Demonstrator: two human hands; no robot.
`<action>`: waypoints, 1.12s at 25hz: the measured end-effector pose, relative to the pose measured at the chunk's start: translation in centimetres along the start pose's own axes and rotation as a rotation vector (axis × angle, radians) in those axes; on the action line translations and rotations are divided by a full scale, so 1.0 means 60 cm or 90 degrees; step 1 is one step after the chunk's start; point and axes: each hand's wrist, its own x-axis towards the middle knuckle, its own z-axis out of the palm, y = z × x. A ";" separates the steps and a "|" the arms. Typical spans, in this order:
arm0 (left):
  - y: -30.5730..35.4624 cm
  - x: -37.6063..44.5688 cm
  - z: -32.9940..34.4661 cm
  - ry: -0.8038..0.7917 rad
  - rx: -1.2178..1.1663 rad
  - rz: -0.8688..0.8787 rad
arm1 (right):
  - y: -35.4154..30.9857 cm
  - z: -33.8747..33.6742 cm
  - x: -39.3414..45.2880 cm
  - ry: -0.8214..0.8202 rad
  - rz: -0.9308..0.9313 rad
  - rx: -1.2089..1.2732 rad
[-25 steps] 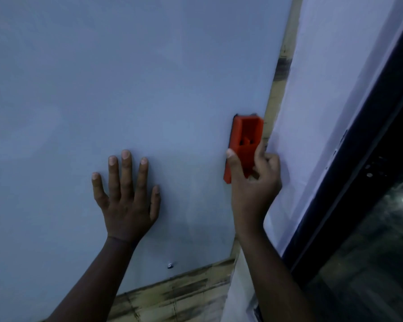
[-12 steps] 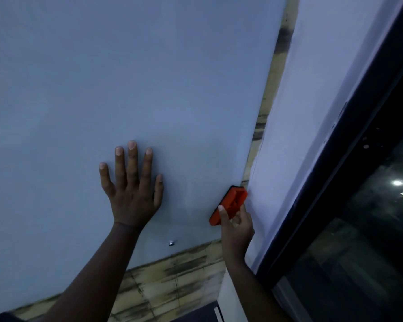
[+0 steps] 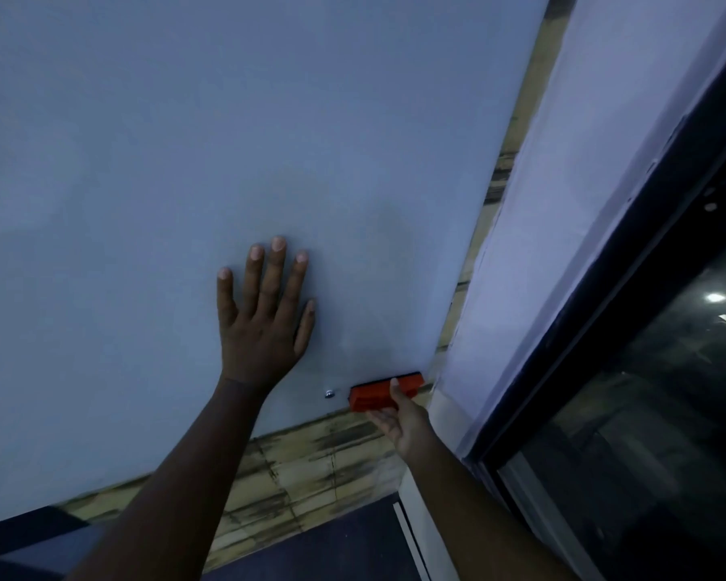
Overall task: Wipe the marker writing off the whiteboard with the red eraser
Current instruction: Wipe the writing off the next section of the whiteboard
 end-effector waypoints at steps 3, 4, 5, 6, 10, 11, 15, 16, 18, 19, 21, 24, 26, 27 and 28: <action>-0.030 -0.043 -0.029 -0.059 -0.016 0.037 | -0.032 0.019 -0.038 0.013 -0.087 0.005; -0.038 -0.061 -0.038 -0.077 -0.015 0.038 | -0.041 0.033 -0.055 0.027 -0.121 0.000; -0.046 -0.078 -0.046 -0.091 -0.013 0.031 | -0.048 0.052 -0.073 0.038 -0.160 -0.005; -0.054 -0.098 -0.055 -0.100 -0.011 0.016 | -0.048 0.075 -0.091 0.044 -0.199 -0.010; -0.083 -0.160 -0.083 -0.118 -0.019 -0.029 | 0.011 0.153 -0.140 0.073 -0.409 -0.117; -0.087 -0.169 -0.089 -0.130 -0.035 -0.036 | 0.041 0.166 -0.147 0.089 -0.466 -0.200; -0.109 -0.207 -0.126 -0.187 -0.083 -0.081 | 0.145 0.195 -0.158 0.067 -0.542 -0.514; -0.124 -0.218 -0.139 -0.201 -0.086 -0.096 | 0.157 0.193 -0.162 0.046 -0.538 -0.553; -0.155 -0.244 -0.167 -0.228 -0.085 -0.149 | 0.165 0.172 -0.165 0.038 -0.519 -0.561; -0.170 -0.260 -0.181 -0.244 -0.077 -0.185 | 0.169 0.155 -0.167 0.053 -0.515 -0.562; -0.185 -0.289 -0.204 -0.280 -0.071 -0.247 | 0.177 0.117 -0.177 0.093 -0.506 -0.581; -0.169 -0.313 -0.224 -0.334 -0.087 -0.250 | 0.189 0.073 -0.206 0.142 -0.553 -0.672; -0.140 -0.320 -0.233 -0.359 -0.100 -0.228 | 0.191 0.056 -0.231 0.158 -0.617 -0.739; -0.124 -0.322 -0.237 -0.372 -0.101 -0.219 | 0.189 0.050 -0.242 0.161 -0.641 -0.753; -0.109 -0.325 -0.244 -0.385 -0.100 -0.215 | 0.186 0.045 -0.256 0.160 -0.659 -0.758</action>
